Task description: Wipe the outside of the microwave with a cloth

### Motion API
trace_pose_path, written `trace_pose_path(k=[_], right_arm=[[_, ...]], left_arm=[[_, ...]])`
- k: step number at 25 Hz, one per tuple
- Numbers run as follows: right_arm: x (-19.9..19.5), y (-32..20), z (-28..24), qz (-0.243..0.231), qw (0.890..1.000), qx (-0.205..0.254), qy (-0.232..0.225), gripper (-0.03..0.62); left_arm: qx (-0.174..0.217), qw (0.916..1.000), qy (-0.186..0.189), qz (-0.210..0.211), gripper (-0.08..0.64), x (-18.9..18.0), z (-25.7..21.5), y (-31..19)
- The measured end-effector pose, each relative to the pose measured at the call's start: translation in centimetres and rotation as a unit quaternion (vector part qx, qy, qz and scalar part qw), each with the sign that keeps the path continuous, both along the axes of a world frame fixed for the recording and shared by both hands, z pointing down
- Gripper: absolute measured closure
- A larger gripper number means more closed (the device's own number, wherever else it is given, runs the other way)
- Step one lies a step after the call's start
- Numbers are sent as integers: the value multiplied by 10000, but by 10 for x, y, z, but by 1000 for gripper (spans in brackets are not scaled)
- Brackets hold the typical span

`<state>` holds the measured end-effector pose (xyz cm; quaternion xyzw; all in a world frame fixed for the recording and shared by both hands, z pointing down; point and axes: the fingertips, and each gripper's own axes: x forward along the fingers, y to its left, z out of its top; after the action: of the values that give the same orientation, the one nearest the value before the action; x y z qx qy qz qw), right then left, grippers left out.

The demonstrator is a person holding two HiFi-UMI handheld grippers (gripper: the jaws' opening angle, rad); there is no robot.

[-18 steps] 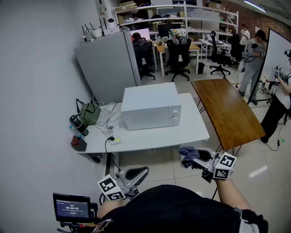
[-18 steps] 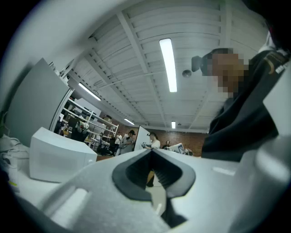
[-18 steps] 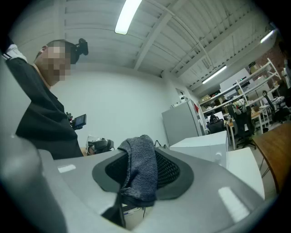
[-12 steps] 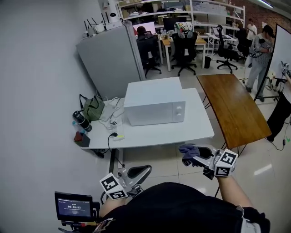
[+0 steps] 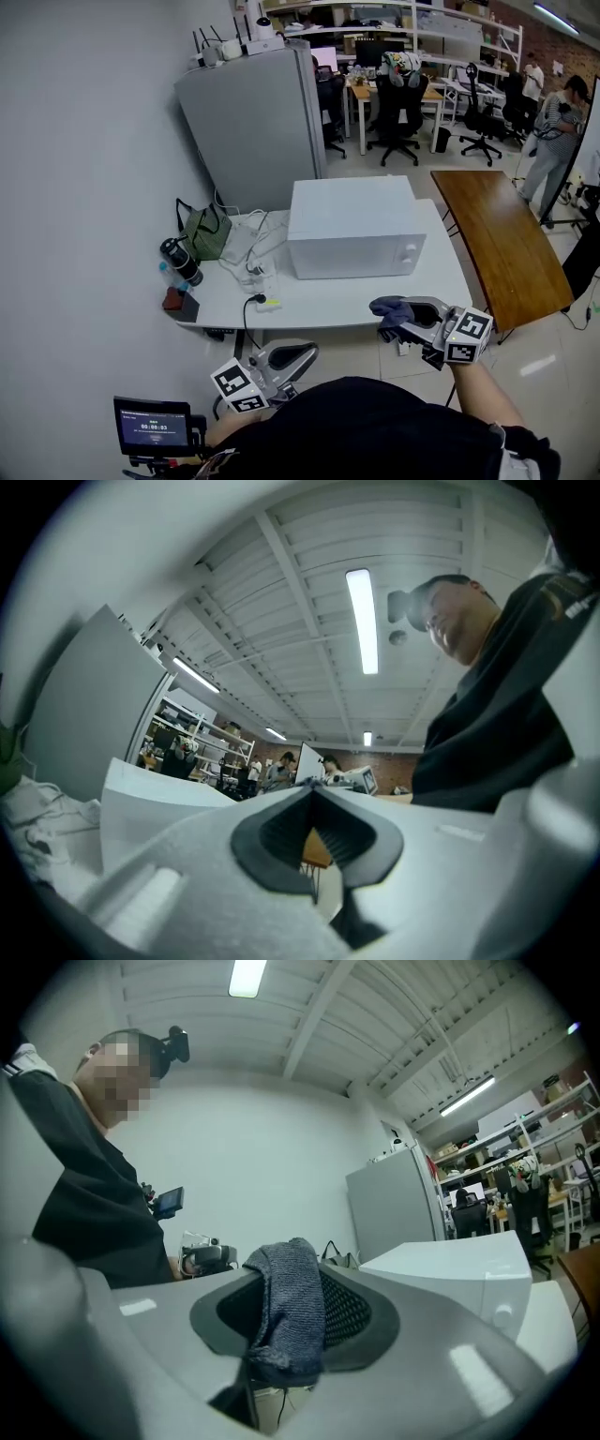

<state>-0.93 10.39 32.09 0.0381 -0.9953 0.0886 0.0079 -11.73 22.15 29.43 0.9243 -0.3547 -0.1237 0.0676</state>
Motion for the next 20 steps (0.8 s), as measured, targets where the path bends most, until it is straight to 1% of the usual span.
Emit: trace_pose_path(k=[3, 6, 8, 10, 13, 16, 18, 20], right_arm=[[-51, -20, -16, 158, 9998, 58, 77, 454], [-85, -44, -34, 379, 9990, 198, 162, 454], [-101, -58, -40, 470, 9984, 242, 181, 454], [-111, -70, -40, 508, 9980, 260, 269, 454], [-118, -94, -33, 549, 9972, 282, 412, 454], [-124, -127, -30, 412, 9974, 398, 439, 454], [-129, -154, -29, 140, 9969, 658, 405, 454], [-138, -184, -24, -251, 9938, 1027, 339, 454]], left_arm=[[29, 9998, -14, 188, 555, -55, -7, -20], [99, 9991, -7, 406, 555, -94, -15, -43], [124, 9988, -2, 467, 555, -113, -17, -60], [110, 9987, 81, 488, 555, -128, -15, -77], [27, 9985, 169, 514, 555, -139, -7, -100], [-107, 9991, 151, 371, 555, -143, 5, -126], [-130, 9998, 82, 148, 555, -143, 12, -145], [-132, 9997, -51, -219, 555, -145, 24, -166]])
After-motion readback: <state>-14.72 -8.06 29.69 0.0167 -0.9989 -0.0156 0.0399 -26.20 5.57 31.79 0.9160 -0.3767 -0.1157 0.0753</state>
